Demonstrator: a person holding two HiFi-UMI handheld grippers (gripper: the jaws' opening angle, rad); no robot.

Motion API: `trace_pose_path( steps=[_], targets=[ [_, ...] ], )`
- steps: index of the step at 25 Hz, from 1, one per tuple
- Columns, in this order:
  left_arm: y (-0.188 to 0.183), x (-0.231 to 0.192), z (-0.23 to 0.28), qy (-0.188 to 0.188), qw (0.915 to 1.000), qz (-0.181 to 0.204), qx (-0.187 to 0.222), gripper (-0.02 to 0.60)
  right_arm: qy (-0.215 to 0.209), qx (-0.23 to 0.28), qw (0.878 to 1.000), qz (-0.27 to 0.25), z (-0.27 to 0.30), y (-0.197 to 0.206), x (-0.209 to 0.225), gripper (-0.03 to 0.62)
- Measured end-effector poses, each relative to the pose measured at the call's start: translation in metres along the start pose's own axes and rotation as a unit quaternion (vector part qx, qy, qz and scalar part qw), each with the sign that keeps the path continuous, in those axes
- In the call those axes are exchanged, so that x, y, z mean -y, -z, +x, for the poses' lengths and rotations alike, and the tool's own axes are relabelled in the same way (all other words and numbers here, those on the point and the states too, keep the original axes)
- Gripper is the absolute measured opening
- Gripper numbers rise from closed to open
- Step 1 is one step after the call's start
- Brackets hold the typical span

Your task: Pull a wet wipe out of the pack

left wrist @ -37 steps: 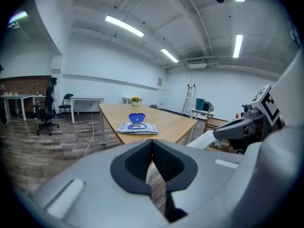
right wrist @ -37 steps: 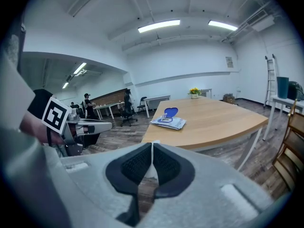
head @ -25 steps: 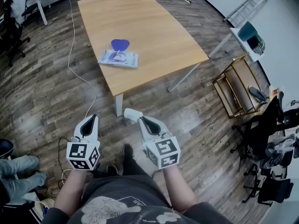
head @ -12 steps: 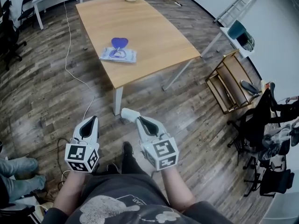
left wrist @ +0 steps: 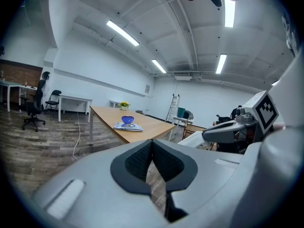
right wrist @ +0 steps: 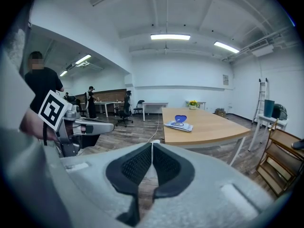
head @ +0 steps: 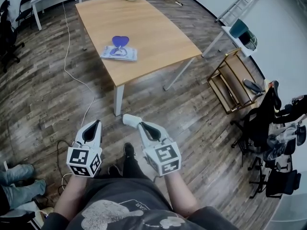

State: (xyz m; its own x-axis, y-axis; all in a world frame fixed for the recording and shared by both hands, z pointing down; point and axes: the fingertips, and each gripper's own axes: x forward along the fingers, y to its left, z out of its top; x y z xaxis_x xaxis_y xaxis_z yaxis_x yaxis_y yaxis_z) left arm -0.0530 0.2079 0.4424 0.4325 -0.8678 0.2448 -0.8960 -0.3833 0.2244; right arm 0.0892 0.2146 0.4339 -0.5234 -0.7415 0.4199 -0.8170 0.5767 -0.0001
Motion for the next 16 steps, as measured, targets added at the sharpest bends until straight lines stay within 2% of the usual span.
trace_pose_path(
  steps=[8, 16],
  targets=[
    [0.000, 0.002, -0.007, 0.003, 1.0000, 0.001, 0.001, 0.018, -0.002, -0.004, 1.000, 0.001, -0.003, 0.007, -0.007, 0.000],
    [0.003, -0.010, -0.010, -0.010, 0.9999, -0.003, 0.000, 0.020, -0.005, 0.000, 1.000, -0.005, -0.002, 0.006, -0.011, 0.000]
  ],
)
